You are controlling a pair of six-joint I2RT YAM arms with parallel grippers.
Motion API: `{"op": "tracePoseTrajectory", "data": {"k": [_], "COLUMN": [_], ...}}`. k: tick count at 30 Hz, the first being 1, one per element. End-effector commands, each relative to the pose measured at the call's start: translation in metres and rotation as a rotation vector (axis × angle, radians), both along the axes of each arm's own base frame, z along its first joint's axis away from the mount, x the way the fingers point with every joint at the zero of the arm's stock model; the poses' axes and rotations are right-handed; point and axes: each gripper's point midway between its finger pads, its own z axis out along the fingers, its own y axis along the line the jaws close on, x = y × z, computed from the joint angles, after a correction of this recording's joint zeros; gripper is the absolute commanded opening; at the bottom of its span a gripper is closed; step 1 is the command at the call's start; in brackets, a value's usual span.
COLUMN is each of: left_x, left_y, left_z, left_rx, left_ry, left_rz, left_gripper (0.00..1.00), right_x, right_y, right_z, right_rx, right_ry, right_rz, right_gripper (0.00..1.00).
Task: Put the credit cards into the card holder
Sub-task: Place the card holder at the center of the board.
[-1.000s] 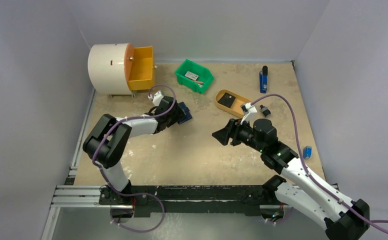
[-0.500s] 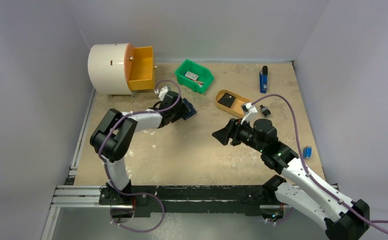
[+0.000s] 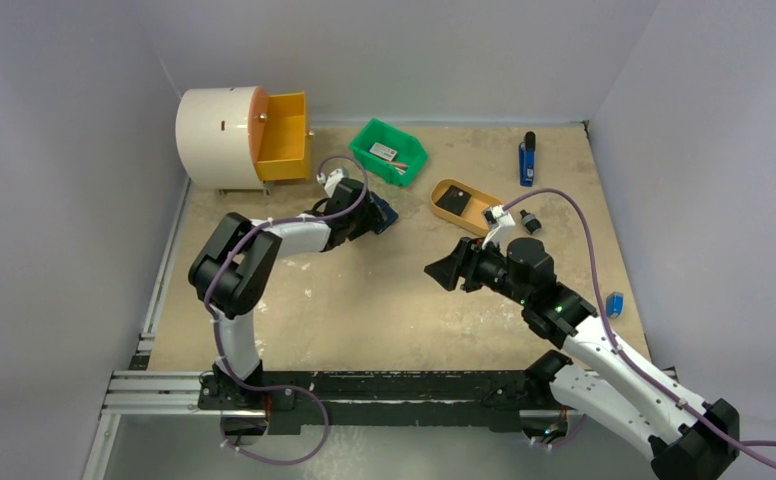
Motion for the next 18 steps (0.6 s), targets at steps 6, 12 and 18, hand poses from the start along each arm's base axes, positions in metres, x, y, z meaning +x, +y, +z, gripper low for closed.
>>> {"op": "tracePoseTrajectory", "data": {"k": [6, 12, 18], "left_x": [-0.020, -0.020, -0.023], "left_y": [-0.005, 0.000, 0.021], "left_z": [-0.029, -0.017, 0.030], "left_rx": [0.057, 0.072, 0.069], "left_ry": [0.092, 0.073, -0.051], "left_rz": [-0.057, -0.048, 0.020], "left_gripper": [0.57, 0.57, 0.63], "right_x": [0.002, 0.002, 0.002], "right_y": [-0.003, -0.004, -0.009], "right_z": [0.012, 0.013, 0.020], "right_rx": [0.016, 0.013, -0.010], "right_ry": [-0.028, -0.035, -0.063], "right_rz": [-0.022, -0.023, -0.030], "right_gripper": [0.65, 0.65, 0.65]}}
